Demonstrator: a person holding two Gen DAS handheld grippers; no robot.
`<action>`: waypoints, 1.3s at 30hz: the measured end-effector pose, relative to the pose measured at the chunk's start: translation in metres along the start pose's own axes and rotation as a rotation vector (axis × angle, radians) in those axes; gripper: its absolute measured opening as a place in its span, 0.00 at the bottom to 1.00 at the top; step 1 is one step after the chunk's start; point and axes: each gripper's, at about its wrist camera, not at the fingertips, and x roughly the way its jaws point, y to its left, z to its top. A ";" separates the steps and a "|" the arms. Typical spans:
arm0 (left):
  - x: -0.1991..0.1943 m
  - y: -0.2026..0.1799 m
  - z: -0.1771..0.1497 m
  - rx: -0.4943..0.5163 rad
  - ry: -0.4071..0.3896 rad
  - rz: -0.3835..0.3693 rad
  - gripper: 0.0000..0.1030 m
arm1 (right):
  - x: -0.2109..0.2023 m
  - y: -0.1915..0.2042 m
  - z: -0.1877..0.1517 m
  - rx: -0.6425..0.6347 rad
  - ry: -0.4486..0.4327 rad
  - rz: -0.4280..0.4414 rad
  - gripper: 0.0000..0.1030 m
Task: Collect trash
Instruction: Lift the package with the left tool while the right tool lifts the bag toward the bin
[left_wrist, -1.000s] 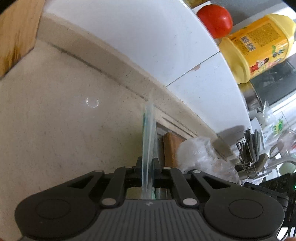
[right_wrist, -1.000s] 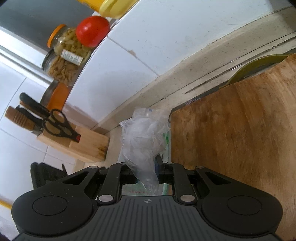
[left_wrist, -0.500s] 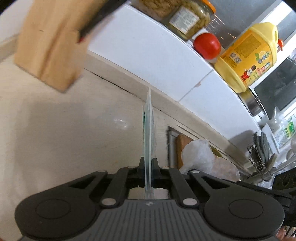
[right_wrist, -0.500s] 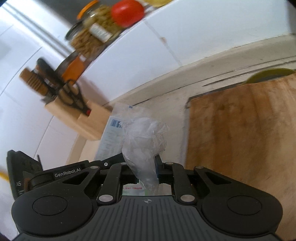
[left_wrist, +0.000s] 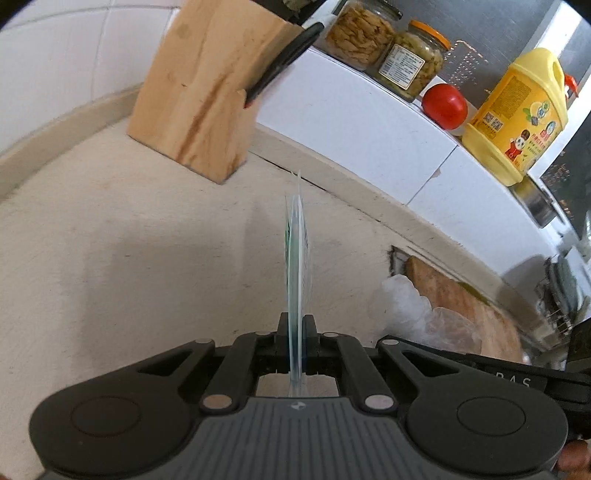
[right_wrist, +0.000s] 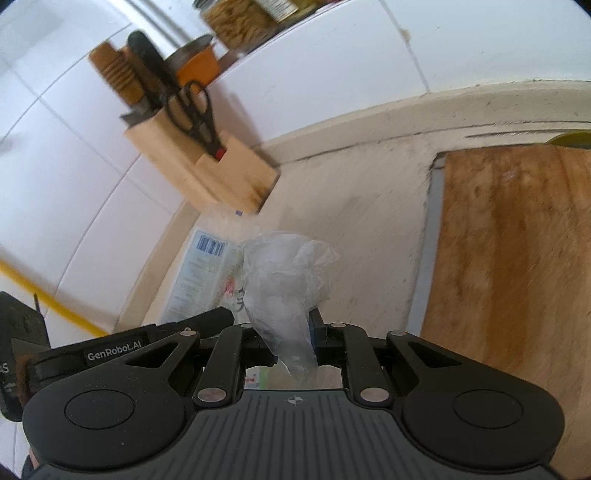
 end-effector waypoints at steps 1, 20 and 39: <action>-0.003 0.001 -0.002 0.004 -0.005 0.009 0.00 | 0.000 0.001 -0.003 -0.008 0.006 0.004 0.19; -0.024 0.004 -0.022 0.055 -0.084 0.185 0.00 | 0.019 0.024 -0.014 -0.148 0.021 -0.042 0.19; -0.017 0.015 -0.031 0.066 -0.091 0.280 0.01 | 0.051 0.039 -0.022 -0.282 0.041 -0.123 0.19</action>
